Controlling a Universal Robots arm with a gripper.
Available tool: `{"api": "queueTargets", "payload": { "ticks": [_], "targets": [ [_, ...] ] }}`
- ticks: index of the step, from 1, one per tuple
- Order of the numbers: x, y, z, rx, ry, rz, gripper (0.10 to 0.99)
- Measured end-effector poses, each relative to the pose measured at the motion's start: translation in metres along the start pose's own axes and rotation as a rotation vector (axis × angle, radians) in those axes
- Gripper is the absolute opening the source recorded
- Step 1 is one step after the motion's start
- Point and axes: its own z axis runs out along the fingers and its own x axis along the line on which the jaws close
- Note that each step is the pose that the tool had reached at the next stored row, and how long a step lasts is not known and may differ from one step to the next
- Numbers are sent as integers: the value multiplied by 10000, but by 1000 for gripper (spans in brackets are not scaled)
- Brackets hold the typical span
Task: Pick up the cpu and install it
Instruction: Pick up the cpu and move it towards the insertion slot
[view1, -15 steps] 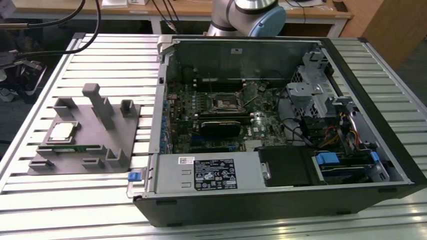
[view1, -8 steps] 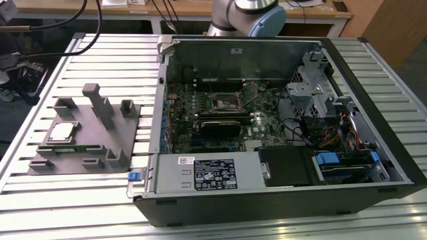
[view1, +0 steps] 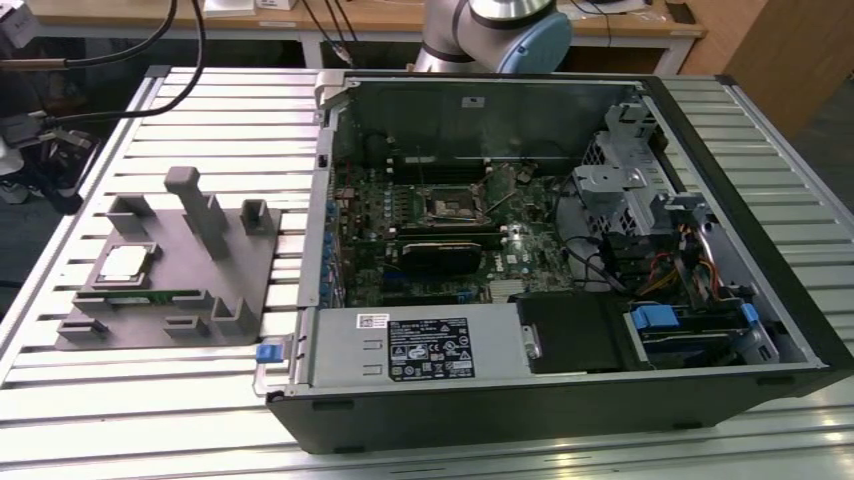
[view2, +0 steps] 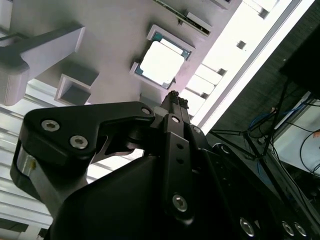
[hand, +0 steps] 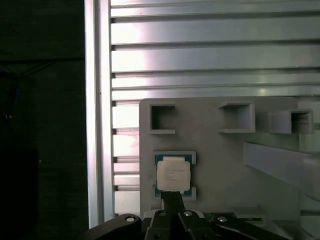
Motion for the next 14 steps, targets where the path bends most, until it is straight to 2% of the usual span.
{"api": "queueTargets", "payload": {
  "ticks": [4, 5, 6, 7, 8, 11, 12, 13, 14],
  "targets": [
    [-1, 0, 29, 0, 0, 0, 114],
    [-2, -1, 38, 0, 0, 1, 169],
    [-3, -1, 49, 0, 0, 1, 169],
    [-5, -1, 63, 0, -1, 0, 231],
    [-7, -2, 77, 0, 0, 0, 231],
    [-16, -2, 120, -1, -1, -3, 408],
    [-18, -3, 136, 0, 0, -2, 408],
    [-19, -3, 150, -1, -1, -2, 467],
    [-20, -3, 161, 0, -2, -2, 467]
  ]
}}
